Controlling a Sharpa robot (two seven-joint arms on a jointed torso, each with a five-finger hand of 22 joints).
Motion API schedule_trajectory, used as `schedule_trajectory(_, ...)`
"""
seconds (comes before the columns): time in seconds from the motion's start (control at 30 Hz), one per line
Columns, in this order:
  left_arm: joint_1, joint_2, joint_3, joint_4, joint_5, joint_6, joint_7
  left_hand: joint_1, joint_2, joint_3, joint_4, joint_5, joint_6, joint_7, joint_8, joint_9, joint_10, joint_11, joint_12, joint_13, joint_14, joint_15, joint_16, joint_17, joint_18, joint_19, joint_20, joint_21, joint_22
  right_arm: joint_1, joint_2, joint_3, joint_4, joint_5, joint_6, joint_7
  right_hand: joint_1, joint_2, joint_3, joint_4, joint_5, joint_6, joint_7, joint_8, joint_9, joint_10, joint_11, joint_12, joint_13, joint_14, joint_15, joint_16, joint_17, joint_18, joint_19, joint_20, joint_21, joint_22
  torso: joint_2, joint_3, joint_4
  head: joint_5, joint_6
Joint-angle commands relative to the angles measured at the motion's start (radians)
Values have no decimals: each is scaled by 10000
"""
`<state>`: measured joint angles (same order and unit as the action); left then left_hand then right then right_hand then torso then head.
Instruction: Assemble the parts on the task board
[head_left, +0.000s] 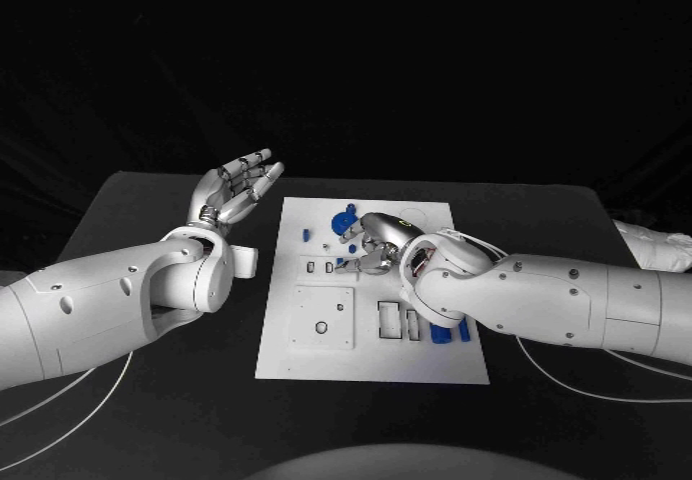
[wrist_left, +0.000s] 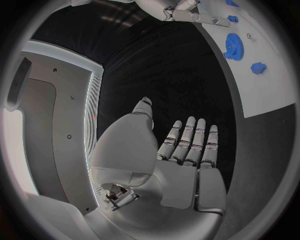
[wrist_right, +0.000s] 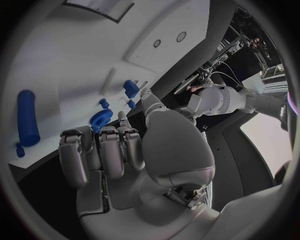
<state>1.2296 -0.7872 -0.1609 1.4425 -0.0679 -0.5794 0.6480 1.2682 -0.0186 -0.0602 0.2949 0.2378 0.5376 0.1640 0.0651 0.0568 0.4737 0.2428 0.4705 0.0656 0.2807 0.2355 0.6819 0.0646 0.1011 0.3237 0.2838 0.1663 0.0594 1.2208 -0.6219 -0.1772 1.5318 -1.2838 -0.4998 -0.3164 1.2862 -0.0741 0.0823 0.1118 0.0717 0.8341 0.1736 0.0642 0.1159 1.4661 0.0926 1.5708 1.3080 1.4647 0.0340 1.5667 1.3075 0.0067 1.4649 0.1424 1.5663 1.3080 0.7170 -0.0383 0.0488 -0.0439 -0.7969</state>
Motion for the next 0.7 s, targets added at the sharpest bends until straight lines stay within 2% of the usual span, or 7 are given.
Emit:
schedule_trajectory(0.03, 59, -47, 10, 85, -412, 108, -211, 0, 5, -63, -7, 71, -86, 1197, 67, 0, -7, 69, 59, -7, 212, 35, 150, 24, 194, 702, 50, 399, 150, 198, -207, 5, 257, 526, -983, 937, -226, 53, -1, 200, 64, -46, -5, 23, 6, 1047, 59, 0, 2628, 1061, 69, 41, 2633, -67, 1059, 84, 45, 2628, -28, 29, -16, 88, 5)
schedule_trajectory(0.17, 231, -173, 14, 257, -953, 197, -912, -52, 7, -148, -7, 70, -251, 1059, 39, -16, 434, -47, 282, 29, 721, -65, 356, 44, 299, 2182, 56, 1247, 449, 637, -763, 5, 770, 1530, -1286, 1773, -726, 480, -24, 612, 504, 45, 28, 78, 55, 1047, 125, 0, 2628, 1061, 117, 41, 2633, -67, 1059, 117, 45, 2628, -75, 76, -29, 182, -12)
schedule_trajectory(0.3, 546, -289, 19, 414, -1687, 424, -1922, -308, 43, -373, -1, 56, -1199, -12, -157, -97, 2034, -301, 1019, 238, 2263, -438, 842, 205, 654, 3268, 26, 1970, 717, 1043, -1525, 3, 1349, 2985, -1219, 2461, -933, 834, -4, 806, 759, 144, 77, 110, 99, 1047, 183, 0, 2628, 1061, 172, 41, 2633, -67, 1059, 163, 45, 2628, -102, 101, -39, 227, -50)
schedule_trajectory(0.37, 754, -322, 16, 459, -2084, 554, -2579, -477, -175, -454, -41, 87, -1114, -174, -79, -65, 3244, -695, 1500, 430, 3433, -797, 1132, 363, 833, 3976, -82, 2426, 898, 1202, -1981, 2, 1617, 3859, -999, 2792, -994, 982, 5, 879, 818, 121, 102, 90, 104, 1047, 210, 0, 2628, 1061, 197, 41, 2633, -67, 1059, 187, 45, 2628, -133, 117, -46, 292, -86)
schedule_trajectory(0.53, 1217, -338, 5, 536, -3302, 1176, -4413, -885, -703, -335, 1, 150, -66, 33, 664, 141, 6039, -1542, 2437, 1010, 6330, -1747, 1979, 1044, 855, 6032, -919, 3754, 1500, 1383, -2862, -15, 1969, 5532, -478, 3351, -1206, 1236, -90, 1119, 1147, 25, 172, 59, 113, 1047, 283, 0, 2628, 1061, 272, 41, 2633, -67, 1059, 257, 45, 2628, -213, 203, -111, 542, -103)
schedule_trajectory(0.67, 1529, -266, -13, 534, -4644, 1906, -6048, -1199, -1376, -571, 52, 227, 873, -229, 1304, 299, 8143, -1838, 3638, 1817, 8286, -2278, 3012, 1861, 841, 7293, -1492, 4931, 2141, 1405, -3236, -61, 1964, 6608, -19, 3533, -1262, 1320, -180, 1227, 1286, -116, 201, 51, 97, 1047, 313, 0, 2628, 1061, 305, 41, 2633, -67, 1059, 293, 45, 2628, -267, 296, -183, 751, -110)
schedule_trajectory(0.7, 1562, -258, -16, 532, -4825, 2035, -6278, -1242, -1483, -660, 40, 221, 966, -243, 1388, 315, 8474, -1857, 4258, 2742, 8516, -2322, 3234, 2086, 829, 7431, -1570, 5153, 2278, 1404, -3266, -68, 1956, 6735, 32, 3540, -1262, 1321, -184, 1229, 1288, -122, 201, 50, 96, 1047, 313, 0, 2628, 1061, 306, 41, 2633, -67, 1059, 294, 45, 2628, -276, 310, -195, 773, -120)
